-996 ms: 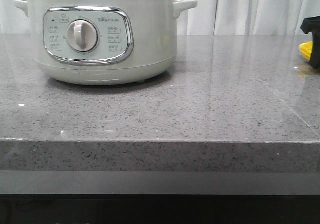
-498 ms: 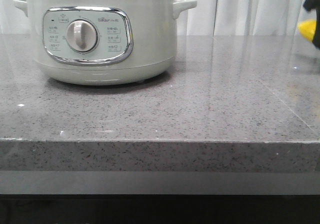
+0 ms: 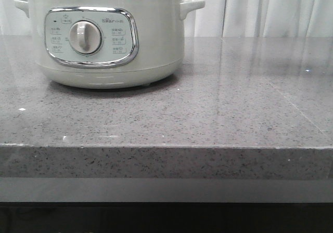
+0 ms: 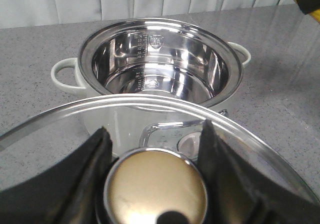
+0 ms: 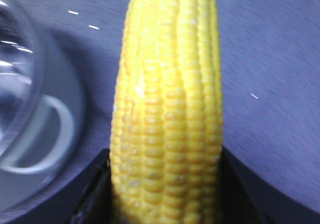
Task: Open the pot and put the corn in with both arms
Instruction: 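Carry the corn cob with the right gripper over the open pot, then lower the corn into the pot and open the right gripper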
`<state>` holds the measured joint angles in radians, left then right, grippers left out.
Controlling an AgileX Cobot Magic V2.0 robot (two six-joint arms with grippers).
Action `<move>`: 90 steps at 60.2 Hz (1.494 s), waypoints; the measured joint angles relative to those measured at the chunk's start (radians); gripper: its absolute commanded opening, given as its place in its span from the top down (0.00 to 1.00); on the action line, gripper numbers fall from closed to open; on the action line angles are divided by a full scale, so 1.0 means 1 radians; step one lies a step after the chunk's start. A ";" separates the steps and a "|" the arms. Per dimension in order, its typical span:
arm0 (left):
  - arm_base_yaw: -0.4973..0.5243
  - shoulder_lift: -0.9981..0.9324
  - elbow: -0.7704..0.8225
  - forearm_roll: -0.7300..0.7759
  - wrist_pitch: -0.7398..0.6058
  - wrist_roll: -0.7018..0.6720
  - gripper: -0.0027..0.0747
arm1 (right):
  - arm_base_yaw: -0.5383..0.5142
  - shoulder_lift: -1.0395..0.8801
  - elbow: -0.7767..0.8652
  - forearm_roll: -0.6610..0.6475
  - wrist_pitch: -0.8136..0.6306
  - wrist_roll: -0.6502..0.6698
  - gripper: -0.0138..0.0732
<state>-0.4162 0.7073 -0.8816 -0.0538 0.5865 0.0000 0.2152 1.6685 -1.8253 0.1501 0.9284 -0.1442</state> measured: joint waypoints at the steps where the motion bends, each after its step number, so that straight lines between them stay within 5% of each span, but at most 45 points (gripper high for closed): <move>1: 0.000 0.000 0.000 0.000 0.000 0.000 0.72 | 0.018 0.000 -0.005 0.000 0.000 0.000 0.46; 32: 0.000 0.000 0.000 0.000 0.000 0.000 0.72 | 0.318 0.025 -0.063 0.007 -0.070 0.000 0.46; 90: 0.000 0.000 0.000 0.000 0.000 0.000 0.72 | 0.393 0.337 -0.273 -0.048 -0.116 0.000 0.46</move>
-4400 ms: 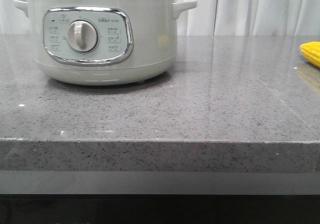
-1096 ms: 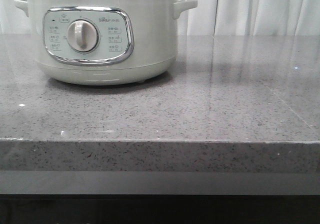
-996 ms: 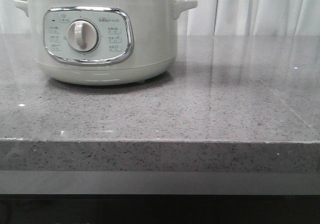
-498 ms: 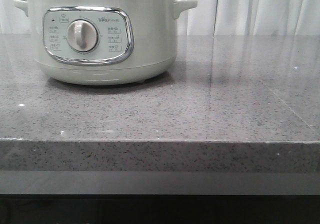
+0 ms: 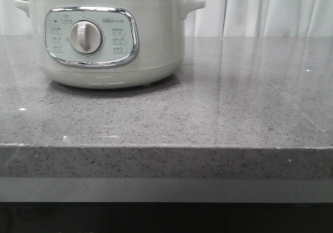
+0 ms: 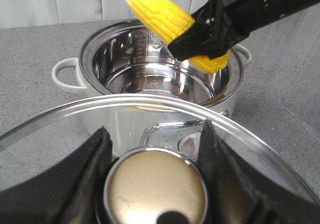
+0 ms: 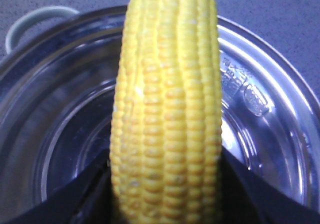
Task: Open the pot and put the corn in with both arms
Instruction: 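Lower the corn into the pot and open the right gripper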
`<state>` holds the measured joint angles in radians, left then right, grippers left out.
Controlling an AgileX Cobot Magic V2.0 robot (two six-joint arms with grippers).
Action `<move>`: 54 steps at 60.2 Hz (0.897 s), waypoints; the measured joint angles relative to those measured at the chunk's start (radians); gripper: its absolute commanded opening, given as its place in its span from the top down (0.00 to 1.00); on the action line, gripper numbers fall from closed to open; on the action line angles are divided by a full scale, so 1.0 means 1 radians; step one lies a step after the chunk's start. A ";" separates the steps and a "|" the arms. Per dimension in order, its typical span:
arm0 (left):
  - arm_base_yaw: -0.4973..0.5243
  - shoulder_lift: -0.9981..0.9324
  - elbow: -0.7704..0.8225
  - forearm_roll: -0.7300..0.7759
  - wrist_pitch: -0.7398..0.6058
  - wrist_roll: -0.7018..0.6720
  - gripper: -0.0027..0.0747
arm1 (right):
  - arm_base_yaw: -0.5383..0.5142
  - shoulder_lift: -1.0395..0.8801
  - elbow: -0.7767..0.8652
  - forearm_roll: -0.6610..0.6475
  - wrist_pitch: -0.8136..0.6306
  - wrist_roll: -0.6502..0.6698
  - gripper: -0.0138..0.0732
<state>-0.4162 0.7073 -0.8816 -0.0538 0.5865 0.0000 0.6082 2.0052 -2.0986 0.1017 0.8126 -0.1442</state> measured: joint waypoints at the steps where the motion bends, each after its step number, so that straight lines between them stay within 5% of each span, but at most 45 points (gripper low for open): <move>1: 0.000 0.000 0.000 0.000 0.000 0.000 0.72 | 0.000 0.002 0.000 0.000 0.000 0.000 0.46; 20: 0.000 0.000 0.000 0.000 0.000 0.000 0.72 | 0.000 0.043 0.000 -0.004 0.011 -0.001 0.45; 35: 0.000 0.000 0.000 0.000 0.000 0.000 0.72 | 0.000 0.046 0.000 -0.004 0.013 -0.001 0.18; 54: 0.000 0.000 0.000 0.000 0.000 0.000 0.72 | 0.000 0.046 0.000 -0.004 0.013 -0.001 0.16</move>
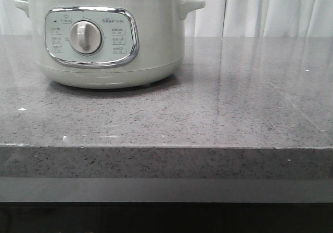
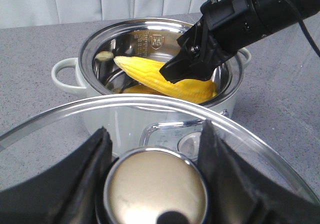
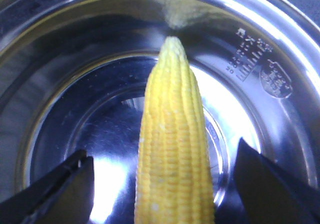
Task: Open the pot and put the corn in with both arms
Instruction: 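Lower the corn into the pot and open the right gripper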
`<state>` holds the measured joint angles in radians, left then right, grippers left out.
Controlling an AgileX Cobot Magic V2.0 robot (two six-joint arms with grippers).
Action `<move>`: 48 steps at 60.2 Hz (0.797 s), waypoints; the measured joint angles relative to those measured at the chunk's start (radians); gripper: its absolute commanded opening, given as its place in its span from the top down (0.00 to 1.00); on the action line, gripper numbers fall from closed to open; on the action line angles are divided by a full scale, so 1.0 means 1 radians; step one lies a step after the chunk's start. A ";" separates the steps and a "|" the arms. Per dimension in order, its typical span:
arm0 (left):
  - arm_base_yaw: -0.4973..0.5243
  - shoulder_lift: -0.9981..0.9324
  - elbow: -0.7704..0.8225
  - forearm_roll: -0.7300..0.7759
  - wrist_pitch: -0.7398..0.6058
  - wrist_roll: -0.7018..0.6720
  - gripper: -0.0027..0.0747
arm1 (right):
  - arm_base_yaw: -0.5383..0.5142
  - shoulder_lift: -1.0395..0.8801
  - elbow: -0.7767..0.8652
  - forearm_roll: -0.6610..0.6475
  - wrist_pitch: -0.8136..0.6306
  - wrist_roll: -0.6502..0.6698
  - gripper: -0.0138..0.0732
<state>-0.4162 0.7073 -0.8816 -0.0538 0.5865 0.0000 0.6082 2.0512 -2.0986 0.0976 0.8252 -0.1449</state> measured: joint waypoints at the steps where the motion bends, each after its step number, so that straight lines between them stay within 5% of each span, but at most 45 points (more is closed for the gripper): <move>1: 0.000 0.000 0.000 0.000 0.000 0.000 0.72 | 0.000 0.000 0.000 0.000 0.000 0.000 0.16; 30: 0.000 0.000 0.000 0.000 0.000 0.000 0.72 | 0.000 -0.066 0.000 0.000 0.083 0.000 0.16; 48: 0.000 0.000 0.000 0.000 0.000 0.000 0.72 | -0.099 -0.254 0.021 0.009 0.173 0.036 0.16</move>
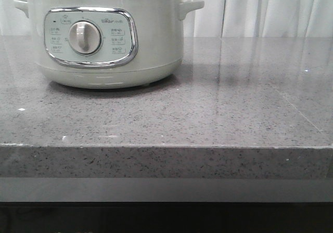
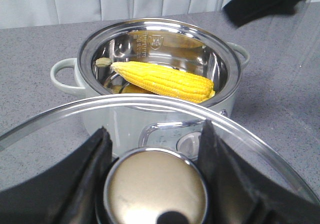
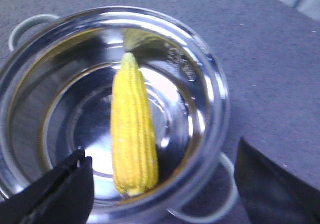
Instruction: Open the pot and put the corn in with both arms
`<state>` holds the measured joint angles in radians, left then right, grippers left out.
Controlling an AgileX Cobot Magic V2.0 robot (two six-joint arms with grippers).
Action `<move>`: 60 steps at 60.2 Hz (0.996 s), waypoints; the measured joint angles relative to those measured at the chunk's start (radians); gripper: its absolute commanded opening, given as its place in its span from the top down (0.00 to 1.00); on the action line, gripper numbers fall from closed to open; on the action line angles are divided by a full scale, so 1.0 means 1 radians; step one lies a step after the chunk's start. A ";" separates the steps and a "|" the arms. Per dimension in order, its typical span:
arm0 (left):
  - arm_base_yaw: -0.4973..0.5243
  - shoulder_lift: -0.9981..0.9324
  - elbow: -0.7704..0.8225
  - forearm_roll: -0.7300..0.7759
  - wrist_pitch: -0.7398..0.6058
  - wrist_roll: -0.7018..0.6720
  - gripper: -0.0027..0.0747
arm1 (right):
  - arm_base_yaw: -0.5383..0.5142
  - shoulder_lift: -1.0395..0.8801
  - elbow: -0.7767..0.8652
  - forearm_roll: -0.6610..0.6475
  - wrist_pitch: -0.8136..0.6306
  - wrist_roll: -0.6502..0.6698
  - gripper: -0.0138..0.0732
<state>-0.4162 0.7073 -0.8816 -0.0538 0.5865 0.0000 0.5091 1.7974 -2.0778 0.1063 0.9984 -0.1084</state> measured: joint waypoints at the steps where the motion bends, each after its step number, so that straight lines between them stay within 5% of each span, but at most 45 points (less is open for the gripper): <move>1: 0.000 0.000 0.000 0.000 0.000 0.000 0.72 | -0.013 -0.016 0.010 0.002 0.001 0.000 0.16; 35: 0.000 0.000 0.000 0.000 0.000 0.000 0.72 | -0.119 -0.661 0.720 0.010 -0.231 0.008 0.16; 60: 0.000 0.000 0.000 0.000 0.000 0.000 0.72 | -0.119 -1.101 1.103 0.029 -0.221 -0.019 0.16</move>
<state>-0.4162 0.7073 -0.8816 -0.0538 0.5865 0.0000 0.3899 0.6960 -0.9749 0.1356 0.7773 -0.1277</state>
